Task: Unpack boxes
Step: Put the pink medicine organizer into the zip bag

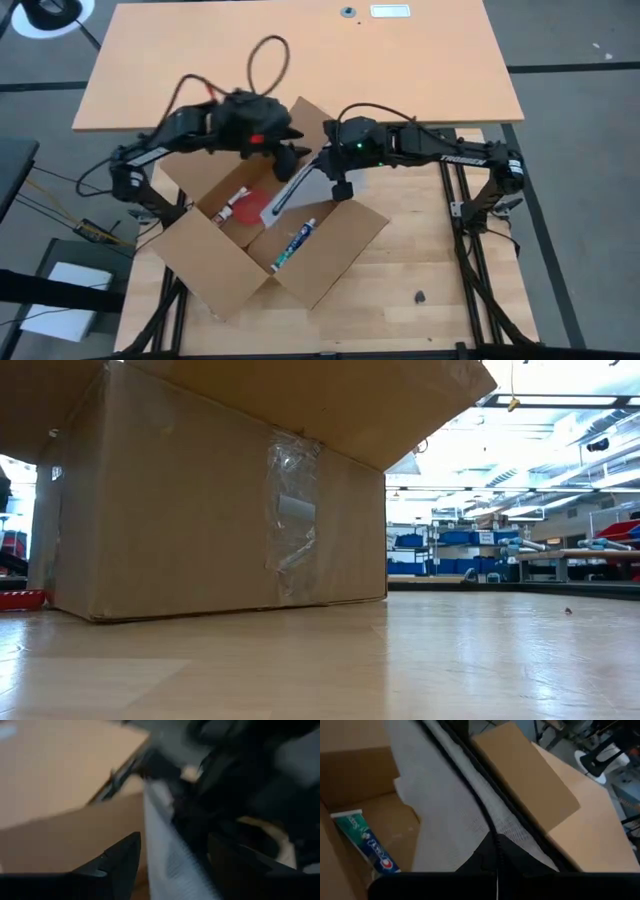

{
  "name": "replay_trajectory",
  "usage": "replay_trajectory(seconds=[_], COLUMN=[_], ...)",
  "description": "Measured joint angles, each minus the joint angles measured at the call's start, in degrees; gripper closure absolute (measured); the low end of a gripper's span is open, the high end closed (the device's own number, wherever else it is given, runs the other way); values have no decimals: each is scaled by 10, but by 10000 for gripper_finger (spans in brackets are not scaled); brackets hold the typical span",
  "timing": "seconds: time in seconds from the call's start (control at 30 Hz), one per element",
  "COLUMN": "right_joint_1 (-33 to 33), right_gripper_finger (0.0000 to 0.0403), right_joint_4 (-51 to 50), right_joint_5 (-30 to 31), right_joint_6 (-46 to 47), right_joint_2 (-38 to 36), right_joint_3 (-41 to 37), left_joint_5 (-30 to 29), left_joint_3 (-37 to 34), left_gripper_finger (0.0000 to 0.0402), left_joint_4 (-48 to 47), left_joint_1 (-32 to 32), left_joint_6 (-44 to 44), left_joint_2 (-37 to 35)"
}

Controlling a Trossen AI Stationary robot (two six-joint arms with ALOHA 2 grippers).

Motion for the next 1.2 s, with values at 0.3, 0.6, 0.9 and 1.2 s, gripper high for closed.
replay_trajectory(seconds=[0.3,0.6,0.9,1.2], right_joint_1=[2,2,7,12], right_gripper_finger=[403,403,403,403], right_joint_4=[0,6,14,24], right_joint_5=[7,8,-3,-10], right_joint_6=[3,2,0,5], right_joint_2=[0,0,0,0], right_joint_3=[0,0,0,0], left_joint_5=[134,56,40,-75], left_joint_3=[0,0,0,2], left_gripper_finger=[159,159,215,387], left_joint_4=[-11,-76,-90,-120], left_joint_1=[27,34,49,44], left_joint_6=[-41,-33,-14,44], left_joint_2=[44,46,50,69])
